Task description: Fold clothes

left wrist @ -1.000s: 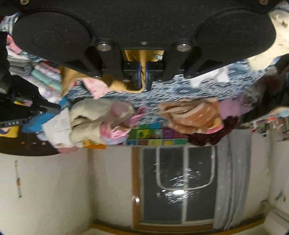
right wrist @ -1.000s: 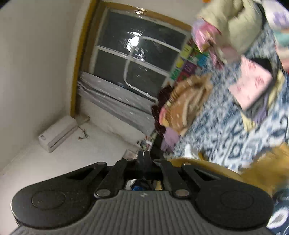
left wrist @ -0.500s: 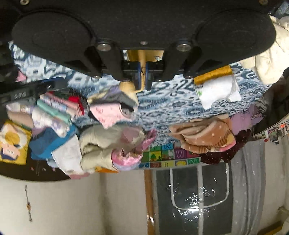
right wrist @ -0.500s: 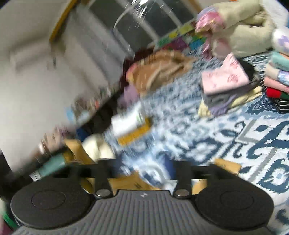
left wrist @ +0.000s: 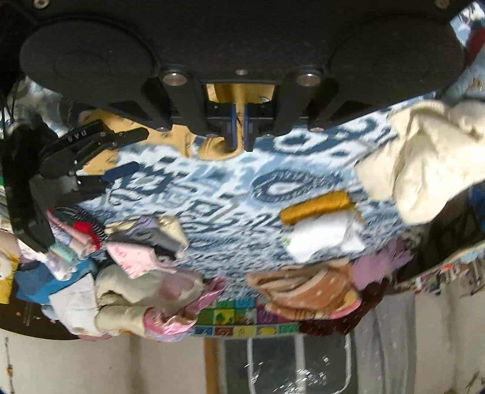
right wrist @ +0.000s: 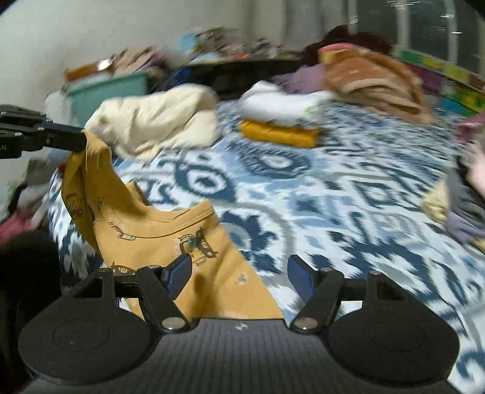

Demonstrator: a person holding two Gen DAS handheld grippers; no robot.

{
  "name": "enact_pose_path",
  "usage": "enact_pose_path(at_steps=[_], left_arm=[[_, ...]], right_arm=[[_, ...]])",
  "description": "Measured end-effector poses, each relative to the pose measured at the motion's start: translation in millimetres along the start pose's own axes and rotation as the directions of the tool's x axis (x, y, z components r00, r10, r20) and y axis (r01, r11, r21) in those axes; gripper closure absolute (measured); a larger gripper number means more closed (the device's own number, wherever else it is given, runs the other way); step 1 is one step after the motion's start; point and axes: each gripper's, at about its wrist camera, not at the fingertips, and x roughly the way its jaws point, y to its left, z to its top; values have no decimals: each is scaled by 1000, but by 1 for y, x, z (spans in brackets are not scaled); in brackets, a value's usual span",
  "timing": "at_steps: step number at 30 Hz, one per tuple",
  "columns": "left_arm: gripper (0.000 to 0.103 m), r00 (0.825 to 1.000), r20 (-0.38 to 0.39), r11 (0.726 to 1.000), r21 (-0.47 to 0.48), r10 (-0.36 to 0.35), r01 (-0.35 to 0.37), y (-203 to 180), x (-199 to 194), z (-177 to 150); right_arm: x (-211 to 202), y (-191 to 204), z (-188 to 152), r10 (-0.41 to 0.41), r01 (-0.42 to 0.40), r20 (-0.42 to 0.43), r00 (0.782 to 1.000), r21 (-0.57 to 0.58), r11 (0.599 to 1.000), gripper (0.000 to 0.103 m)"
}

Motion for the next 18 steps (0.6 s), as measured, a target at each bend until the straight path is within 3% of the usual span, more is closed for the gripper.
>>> enact_pose_path(at_steps=[6,12,15,18], left_arm=[[100,1000,-24,999,-48,6,-7,20,5,-15],[100,999,-44,997,-72,-7,4,27,14,-25],[100,999,-42,997,-80,-8,4,26,14,-26],[100,999,-40,996,-87,-9,5,26,15,-27]], right_arm=[[32,-8,17,126,-126,-59,990,6,992,34],[57,-24,20,228,-220,-125,966,72,973,38],[58,-29,13,273,-256,-152,950,123,959,67],[46,-30,3,272,-257,-121,955,130,958,81]])
